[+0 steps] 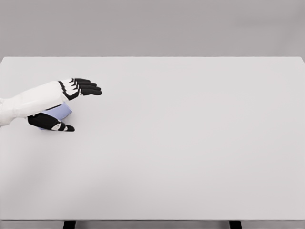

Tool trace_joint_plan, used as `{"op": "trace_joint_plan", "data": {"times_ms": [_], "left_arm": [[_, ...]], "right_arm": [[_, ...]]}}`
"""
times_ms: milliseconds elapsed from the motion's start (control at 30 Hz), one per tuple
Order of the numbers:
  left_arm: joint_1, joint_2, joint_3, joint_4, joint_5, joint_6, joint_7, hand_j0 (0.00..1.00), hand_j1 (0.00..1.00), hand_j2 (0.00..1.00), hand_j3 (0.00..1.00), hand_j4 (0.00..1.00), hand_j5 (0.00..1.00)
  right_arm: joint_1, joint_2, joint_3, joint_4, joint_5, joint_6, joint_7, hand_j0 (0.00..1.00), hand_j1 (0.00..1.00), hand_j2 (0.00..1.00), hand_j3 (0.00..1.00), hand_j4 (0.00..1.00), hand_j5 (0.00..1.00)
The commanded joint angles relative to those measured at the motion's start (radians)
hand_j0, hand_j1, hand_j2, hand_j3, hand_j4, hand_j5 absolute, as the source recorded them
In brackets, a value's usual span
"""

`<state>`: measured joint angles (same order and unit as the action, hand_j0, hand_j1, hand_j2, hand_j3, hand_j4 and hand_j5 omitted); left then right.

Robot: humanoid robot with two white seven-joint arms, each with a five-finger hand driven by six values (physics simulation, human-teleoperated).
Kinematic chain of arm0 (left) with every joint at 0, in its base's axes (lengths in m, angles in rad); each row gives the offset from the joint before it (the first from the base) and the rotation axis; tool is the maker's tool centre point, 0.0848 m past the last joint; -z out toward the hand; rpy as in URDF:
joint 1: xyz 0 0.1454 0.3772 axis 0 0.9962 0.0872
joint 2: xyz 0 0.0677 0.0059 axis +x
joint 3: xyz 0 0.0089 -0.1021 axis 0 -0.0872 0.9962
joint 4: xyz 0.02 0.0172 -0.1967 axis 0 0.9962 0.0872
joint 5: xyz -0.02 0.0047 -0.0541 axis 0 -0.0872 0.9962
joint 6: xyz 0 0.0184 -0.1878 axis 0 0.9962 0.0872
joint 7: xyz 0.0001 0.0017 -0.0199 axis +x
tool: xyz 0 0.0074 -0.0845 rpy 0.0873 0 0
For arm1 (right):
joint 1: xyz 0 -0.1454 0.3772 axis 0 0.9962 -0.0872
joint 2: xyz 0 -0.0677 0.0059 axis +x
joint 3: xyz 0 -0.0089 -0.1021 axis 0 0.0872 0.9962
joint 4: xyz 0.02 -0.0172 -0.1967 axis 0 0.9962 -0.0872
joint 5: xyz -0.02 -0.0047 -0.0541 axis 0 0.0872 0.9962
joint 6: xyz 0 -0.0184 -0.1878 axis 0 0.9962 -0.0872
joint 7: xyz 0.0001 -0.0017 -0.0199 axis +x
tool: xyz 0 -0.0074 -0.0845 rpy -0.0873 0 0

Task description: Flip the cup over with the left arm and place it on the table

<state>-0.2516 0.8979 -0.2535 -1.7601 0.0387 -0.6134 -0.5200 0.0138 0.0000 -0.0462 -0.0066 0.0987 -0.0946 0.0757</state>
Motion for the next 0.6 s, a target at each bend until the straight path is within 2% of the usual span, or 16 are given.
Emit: {"op": "trace_joint_plan", "data": {"times_ms": [0, 133, 200, 233, 300, 333, 367, 400, 433, 467, 500, 567], "left_arm": [[0.000, -0.005, -0.020, -0.002, 0.007, 0.003, 0.000, 1.00, 1.00, 1.00, 1.00, 1.00, 1.00], [-0.003, -0.005, -0.020, -0.001, 0.003, 0.003, -0.003, 1.00, 1.00, 1.00, 1.00, 1.00, 1.00], [-0.029, 0.009, -0.003, -0.001, -0.011, 0.003, -0.018, 1.00, 1.00, 1.00, 1.00, 1.00, 1.00], [-0.069, 0.000, 0.000, -0.001, -0.025, 0.003, -0.069, 1.00, 1.00, 1.00, 1.00, 1.00, 1.00], [-0.109, -0.019, 0.010, 0.005, -0.025, 0.003, -0.091, 1.00, 1.00, 1.00, 1.00, 1.00, 1.00], [-0.164, -0.010, 0.003, 0.085, -0.007, 0.003, -0.091, 1.00, 1.00, 1.00, 1.00, 1.00, 1.00], [-0.204, 0.030, -0.003, 0.106, 0.020, 0.003, -0.033, 1.00, 1.00, 1.00, 1.00, 1.00, 1.00], [-0.212, 0.163, -0.023, 0.108, 0.047, 0.003, 0.180, 1.00, 1.00, 1.00, 1.00, 1.00, 1.00], [-0.215, 0.280, -0.062, 0.097, 0.056, 0.003, 0.334, 1.00, 1.00, 1.00, 1.00, 1.00, 1.00], [-0.229, 0.397, -0.113, 0.064, 0.053, 0.003, 0.448, 1.00, 1.00, 1.00, 1.00, 1.00, 1.00], [-0.232, 0.452, -0.116, 0.006, 0.044, 0.003, 0.454, 1.00, 1.00, 1.00, 1.00, 1.00, 1.00], [-0.230, 0.565, -0.125, -0.001, 0.035, 0.003, 0.446, 1.00, 1.00, 1.00, 1.00, 1.00, 1.00]], "right_arm": [[0.000, 0.000, 0.003, -0.001, 0.004, -0.001, 0.003, 1.00, 1.00, 1.00, 1.00, 1.00, 1.00], [0.006, 0.000, -0.001, 0.005, 0.001, 0.001, 0.001, 1.00, 1.00, 1.00, 1.00, 1.00, 1.00], [0.008, 0.000, -0.003, 0.005, 0.001, 0.001, 0.001, 1.00, 1.00, 1.00, 1.00, 1.00, 1.00], [0.008, 0.000, -0.003, 0.005, 0.001, 0.001, 0.001, 1.00, 1.00, 1.00, 1.00, 1.00, 1.00], [0.006, 0.000, -0.003, 0.005, 0.001, 0.001, 0.001, 1.00, 1.00, 1.00, 1.00, 1.00, 1.00], [0.006, 0.000, -0.003, 0.005, 0.001, 0.001, 0.001, 1.00, 1.00, 1.00, 1.00, 1.00, 1.00], [0.006, 0.000, -0.003, 0.005, 0.001, 0.001, 0.001, 1.00, 1.00, 1.00, 1.00, 1.00, 1.00], [0.006, 0.000, -0.003, 0.005, 0.001, 0.001, 0.001, 1.00, 1.00, 1.00, 1.00, 1.00, 1.00], [0.006, 0.000, -0.003, 0.005, 0.001, 0.001, 0.001, 1.00, 1.00, 1.00, 1.00, 1.00, 1.00], [0.006, 0.000, -0.003, 0.005, 0.001, 0.001, 0.001, 1.00, 1.00, 1.00, 1.00, 1.00, 1.00], [0.008, 0.000, -0.003, 0.005, 0.001, 0.001, 0.001, 1.00, 1.00, 1.00, 1.00, 1.00, 1.00], [0.006, 0.000, -0.003, 0.005, 0.001, 0.001, 0.001, 1.00, 1.00, 1.00, 1.00, 1.00, 1.00]]}}
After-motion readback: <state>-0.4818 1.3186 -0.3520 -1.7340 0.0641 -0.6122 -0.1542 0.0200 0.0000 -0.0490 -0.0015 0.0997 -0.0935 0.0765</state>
